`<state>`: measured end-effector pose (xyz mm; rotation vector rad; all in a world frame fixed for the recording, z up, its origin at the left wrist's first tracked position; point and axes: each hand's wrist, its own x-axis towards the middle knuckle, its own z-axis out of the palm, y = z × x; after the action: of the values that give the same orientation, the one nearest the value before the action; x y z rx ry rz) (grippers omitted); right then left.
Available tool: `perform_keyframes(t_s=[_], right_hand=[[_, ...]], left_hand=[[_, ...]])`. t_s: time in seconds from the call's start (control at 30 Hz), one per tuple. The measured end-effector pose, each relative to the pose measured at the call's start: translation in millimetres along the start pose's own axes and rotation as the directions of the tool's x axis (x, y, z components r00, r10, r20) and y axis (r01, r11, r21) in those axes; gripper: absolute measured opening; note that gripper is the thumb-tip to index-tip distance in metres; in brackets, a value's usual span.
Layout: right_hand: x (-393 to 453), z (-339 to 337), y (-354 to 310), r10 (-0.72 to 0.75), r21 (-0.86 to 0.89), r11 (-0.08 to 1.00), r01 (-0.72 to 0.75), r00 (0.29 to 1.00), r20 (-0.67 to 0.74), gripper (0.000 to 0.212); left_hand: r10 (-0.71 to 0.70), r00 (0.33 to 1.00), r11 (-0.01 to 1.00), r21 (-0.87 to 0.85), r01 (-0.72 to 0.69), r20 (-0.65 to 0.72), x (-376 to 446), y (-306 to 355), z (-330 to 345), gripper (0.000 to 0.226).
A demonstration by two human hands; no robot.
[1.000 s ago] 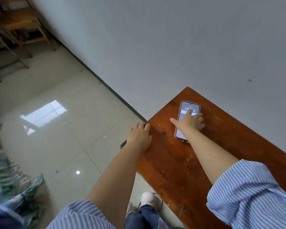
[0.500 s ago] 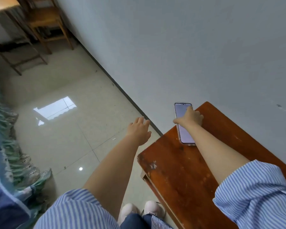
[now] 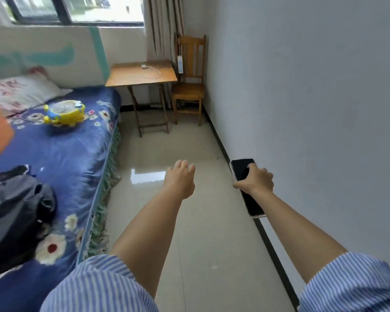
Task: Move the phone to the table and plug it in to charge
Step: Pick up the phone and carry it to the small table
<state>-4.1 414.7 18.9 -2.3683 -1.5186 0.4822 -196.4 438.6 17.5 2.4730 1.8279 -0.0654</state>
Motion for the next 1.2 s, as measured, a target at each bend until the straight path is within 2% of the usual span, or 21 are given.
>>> perform_keyframes(t_s=[0.13,0.3,0.47,0.73,0.97,1.2], right_hand=[[56,10,-104,-0.079,0.010,0.997,0.079,0.997,-0.024,0.056],[121,25,-200,-0.148,0.003,0.989,0.148,0.989,-0.025,0.052],[210,53,-281,-0.205,-0.007,0.979,0.205,0.979,-0.010,0.054],[392,80,-409,-0.295,-0.020,0.955,0.296,0.954,0.046,0.057],[525,82,-516,-0.389,-0.054,0.920,0.388,0.921,-0.001,0.060],[666,118,-631,-0.390,-0.072,0.918,0.390,0.921,0.008,0.060]], left_hand=[[-0.098,0.993,0.995,0.013,0.099,-0.072,55,-96,-37,0.039],[-0.202,0.973,0.979,0.015,0.205,-0.109,121,-182,-67,0.039],[-0.221,0.963,0.974,0.023,0.227,-0.154,210,-248,-75,0.040],[-0.266,0.953,0.961,0.043,0.275,-0.143,392,-343,-100,0.046],[-0.300,0.939,0.949,0.052,0.312,-0.168,528,-423,-129,0.047],[-0.319,0.938,0.938,0.097,0.333,-0.135,683,-533,-139,0.039]])
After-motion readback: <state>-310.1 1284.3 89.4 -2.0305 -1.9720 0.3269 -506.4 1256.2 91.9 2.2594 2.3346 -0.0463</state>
